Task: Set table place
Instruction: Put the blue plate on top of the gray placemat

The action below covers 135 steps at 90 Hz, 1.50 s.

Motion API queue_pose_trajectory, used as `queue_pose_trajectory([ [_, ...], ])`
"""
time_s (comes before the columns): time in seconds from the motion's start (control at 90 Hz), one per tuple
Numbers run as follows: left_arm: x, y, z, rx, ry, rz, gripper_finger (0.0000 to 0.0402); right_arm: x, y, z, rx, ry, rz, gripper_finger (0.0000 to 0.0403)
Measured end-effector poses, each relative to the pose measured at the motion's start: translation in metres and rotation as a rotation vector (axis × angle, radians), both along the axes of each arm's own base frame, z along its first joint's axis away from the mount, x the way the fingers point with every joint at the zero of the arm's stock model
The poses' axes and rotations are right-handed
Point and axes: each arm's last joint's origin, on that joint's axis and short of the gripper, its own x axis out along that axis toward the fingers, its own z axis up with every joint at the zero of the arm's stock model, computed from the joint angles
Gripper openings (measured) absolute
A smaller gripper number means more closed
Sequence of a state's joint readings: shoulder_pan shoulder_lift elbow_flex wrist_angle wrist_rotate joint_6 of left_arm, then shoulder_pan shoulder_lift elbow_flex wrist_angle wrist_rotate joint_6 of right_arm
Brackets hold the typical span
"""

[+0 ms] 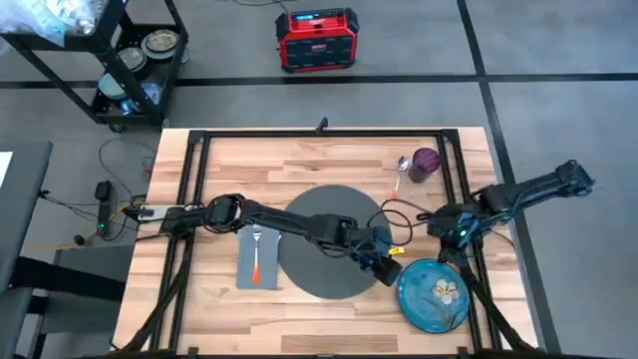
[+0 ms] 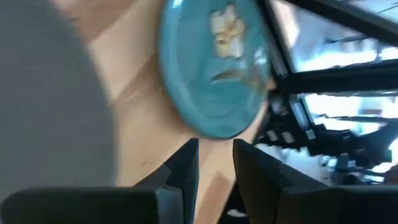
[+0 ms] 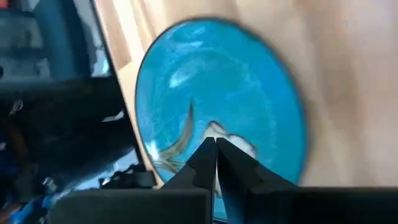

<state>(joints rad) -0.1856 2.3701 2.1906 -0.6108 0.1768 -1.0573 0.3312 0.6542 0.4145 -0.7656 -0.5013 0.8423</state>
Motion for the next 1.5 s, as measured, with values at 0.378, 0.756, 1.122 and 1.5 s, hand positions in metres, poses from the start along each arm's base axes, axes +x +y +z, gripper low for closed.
queue_pose_trajectory([
  [0.378,-0.008,0.002,0.012,0.060,0.006,-0.049,0.0081,0.003,0.023,-0.028,-0.073,0.180,0.169,0.0000],
  [0.756,-0.008,0.002,0.013,0.055,0.001,-0.054,0.0081,0.031,0.052,-0.057,-0.048,0.175,0.287,0.0000],
  [1.122,-0.009,0.001,0.015,0.032,-0.002,-0.072,0.0081,0.061,0.037,-0.079,0.023,0.111,0.289,0.0000],
  [1.5,-0.018,0.006,0.039,0.087,-0.049,-0.082,0.0081,0.093,-0.009,-0.088,0.045,-0.024,0.076,0.0000],
])
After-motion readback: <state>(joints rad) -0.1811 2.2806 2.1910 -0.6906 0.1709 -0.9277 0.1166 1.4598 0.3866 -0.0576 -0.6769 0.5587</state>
